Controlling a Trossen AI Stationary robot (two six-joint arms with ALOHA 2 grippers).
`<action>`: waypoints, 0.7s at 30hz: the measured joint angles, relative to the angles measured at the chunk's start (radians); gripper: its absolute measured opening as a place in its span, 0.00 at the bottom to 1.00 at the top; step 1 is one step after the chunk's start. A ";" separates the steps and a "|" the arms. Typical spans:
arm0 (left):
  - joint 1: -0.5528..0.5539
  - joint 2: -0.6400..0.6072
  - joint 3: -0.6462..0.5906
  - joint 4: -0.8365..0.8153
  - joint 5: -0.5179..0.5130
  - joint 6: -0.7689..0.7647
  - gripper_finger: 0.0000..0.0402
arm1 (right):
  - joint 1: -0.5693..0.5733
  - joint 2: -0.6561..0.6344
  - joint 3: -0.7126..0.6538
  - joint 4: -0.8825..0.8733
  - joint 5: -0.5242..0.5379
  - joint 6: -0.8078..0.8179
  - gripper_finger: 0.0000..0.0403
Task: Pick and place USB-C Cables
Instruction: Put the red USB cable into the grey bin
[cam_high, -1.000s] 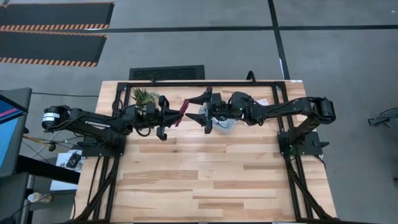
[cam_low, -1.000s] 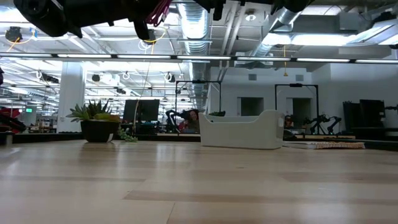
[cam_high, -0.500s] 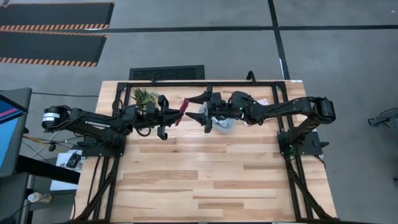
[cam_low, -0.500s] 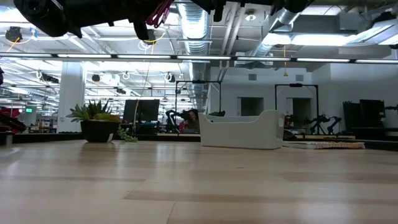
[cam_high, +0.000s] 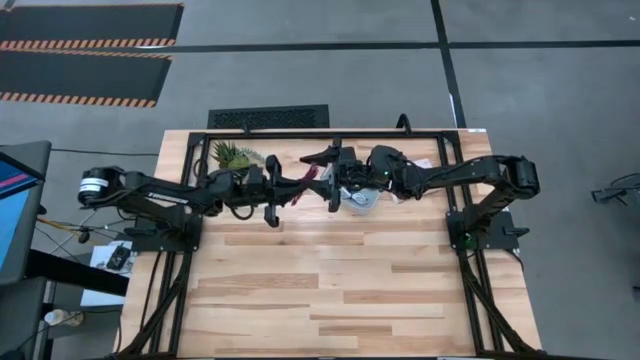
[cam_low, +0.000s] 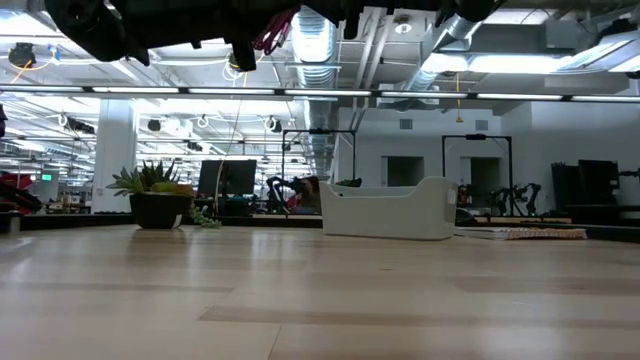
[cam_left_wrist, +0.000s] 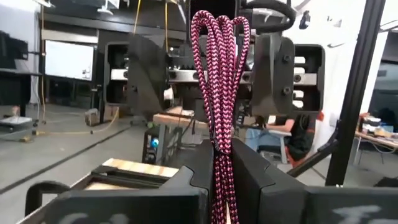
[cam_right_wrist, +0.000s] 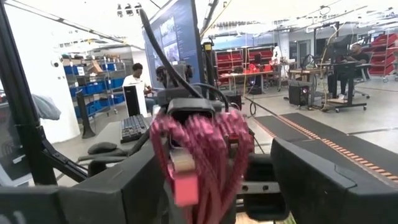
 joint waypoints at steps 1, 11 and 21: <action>0.000 0.005 0.000 0.008 0.000 -0.003 0.04 | 0.001 0.000 0.000 -0.005 0.000 0.000 0.74; 0.001 0.013 0.000 0.033 -0.014 0.006 0.04 | 0.000 0.000 0.000 -0.061 0.000 0.000 0.25; 0.002 0.013 0.000 0.013 -0.020 0.008 0.05 | 0.000 -0.001 -0.001 -0.075 0.051 0.010 0.06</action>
